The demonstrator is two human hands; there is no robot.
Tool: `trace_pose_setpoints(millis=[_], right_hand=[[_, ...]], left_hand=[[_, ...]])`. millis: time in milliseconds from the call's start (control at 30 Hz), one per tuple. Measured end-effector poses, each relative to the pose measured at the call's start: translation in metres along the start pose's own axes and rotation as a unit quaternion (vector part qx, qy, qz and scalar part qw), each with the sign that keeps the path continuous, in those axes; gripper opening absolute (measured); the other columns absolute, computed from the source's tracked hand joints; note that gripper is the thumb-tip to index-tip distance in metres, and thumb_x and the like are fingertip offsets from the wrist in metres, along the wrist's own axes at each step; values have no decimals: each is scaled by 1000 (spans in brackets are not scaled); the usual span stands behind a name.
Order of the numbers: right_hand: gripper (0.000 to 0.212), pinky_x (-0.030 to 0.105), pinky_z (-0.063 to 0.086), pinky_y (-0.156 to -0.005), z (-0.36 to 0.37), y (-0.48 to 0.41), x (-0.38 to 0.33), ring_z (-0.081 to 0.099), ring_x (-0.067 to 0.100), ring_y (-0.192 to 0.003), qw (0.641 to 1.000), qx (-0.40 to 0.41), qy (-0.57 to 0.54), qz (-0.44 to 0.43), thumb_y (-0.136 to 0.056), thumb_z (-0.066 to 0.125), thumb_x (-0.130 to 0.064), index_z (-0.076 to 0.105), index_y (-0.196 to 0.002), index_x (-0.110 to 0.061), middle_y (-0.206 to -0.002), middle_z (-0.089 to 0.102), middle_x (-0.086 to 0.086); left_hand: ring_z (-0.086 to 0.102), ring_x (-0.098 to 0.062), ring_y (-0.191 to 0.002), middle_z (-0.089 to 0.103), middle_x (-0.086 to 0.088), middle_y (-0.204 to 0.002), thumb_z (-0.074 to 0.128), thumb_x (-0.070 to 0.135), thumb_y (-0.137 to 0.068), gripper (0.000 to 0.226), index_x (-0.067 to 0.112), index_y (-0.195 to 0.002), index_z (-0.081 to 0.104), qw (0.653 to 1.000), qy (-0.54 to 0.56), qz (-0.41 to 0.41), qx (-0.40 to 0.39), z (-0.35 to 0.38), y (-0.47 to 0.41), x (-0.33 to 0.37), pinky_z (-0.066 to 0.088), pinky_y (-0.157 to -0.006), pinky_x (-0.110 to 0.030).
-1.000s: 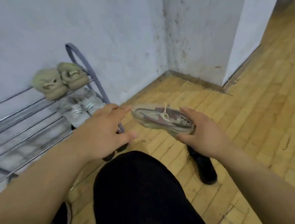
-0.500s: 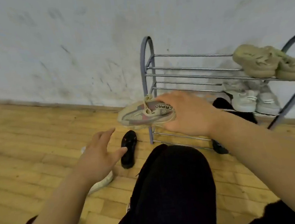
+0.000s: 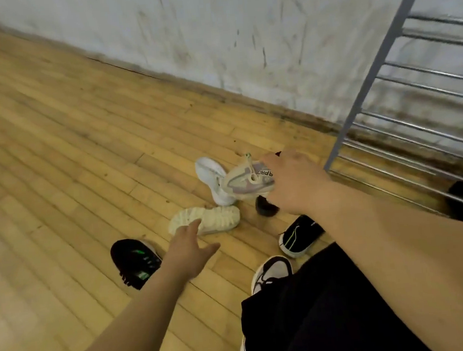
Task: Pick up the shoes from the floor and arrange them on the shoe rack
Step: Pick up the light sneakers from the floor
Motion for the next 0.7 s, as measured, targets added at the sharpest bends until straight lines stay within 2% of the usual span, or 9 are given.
trace_pose_setpoints(millis=[100, 267, 333, 433, 500, 600, 700], right_hand=[[78, 47, 52, -93, 5, -17, 14, 51, 39, -121, 998, -8, -25, 50, -88, 65, -29, 26, -155, -33, -140, 44, 14], [72, 40, 54, -79, 12, -44, 26, 56, 35, -103, 990, -20, -84, 113, -83, 70, -33, 37, -147, -34, -128, 47, 11], [71, 40, 55, -77, 16, -51, 29, 56, 33, -98, 987, -32, -97, 122, -84, 72, -33, 37, -145, -35, -127, 46, 10], [76, 41, 56, -78, 24, -57, 34, 57, 33, -100, 984, -55, -110, 128, -84, 72, -34, 33, -149, -36, -134, 44, 9], [79, 41, 57, -82, 27, -59, 38, 58, 33, -105, 983, -67, -108, 134, -85, 73, -33, 31, -152, -34, -138, 44, 11], [79, 38, 54, -79, 29, -62, 45, 58, 32, -105, 980, -79, -104, 151, -86, 73, -31, 30, -153, -31, -137, 47, 12], [75, 35, 50, -68, 31, -62, 51, 56, 30, -98, 976, -82, -107, 170, -85, 74, -34, 35, -148, -29, -131, 50, 11]], left_hand=[[36, -33, -145, 30, -9, -163, 63, 68, -88, 94, 30, -163, 20, 998, -60, 24, -20, 18, -46, 14, 40, -113, -46], [36, -34, -144, 31, -7, -163, 64, 67, -87, 93, 36, -162, 18, 980, -185, 43, -61, 52, -107, 24, 42, -110, -48], [31, -36, -147, 25, -9, -165, 63, 65, -89, 89, 42, -161, 16, 964, -244, 63, -87, 68, -120, 27, 39, -113, -49], [26, -40, -148, 17, -14, -167, 63, 61, -90, 88, 49, -160, 11, 945, -301, 96, -82, 86, -137, 33, 31, -116, -52], [18, -43, -151, 8, -17, -169, 62, 60, -91, 89, 51, -160, 7, 939, -321, 98, -78, 95, -149, 35, 23, -120, -57], [7, -49, -153, -7, -20, -170, 61, 55, -95, 90, 48, -161, 1, 934, -337, 82, -83, 105, -163, 33, 14, -123, -61], [21, -48, -145, -6, -19, -168, 61, 41, -98, 82, 48, -160, 7, 941, -323, 76, -61, 112, -173, 31, 31, -117, -56]])
Point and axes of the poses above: each hand's wrist, its own y-axis away from the middle knuckle, its own z-axis out of the palm, x = y × z, the point moved 3 cm from there along -y, towards the middle knuckle
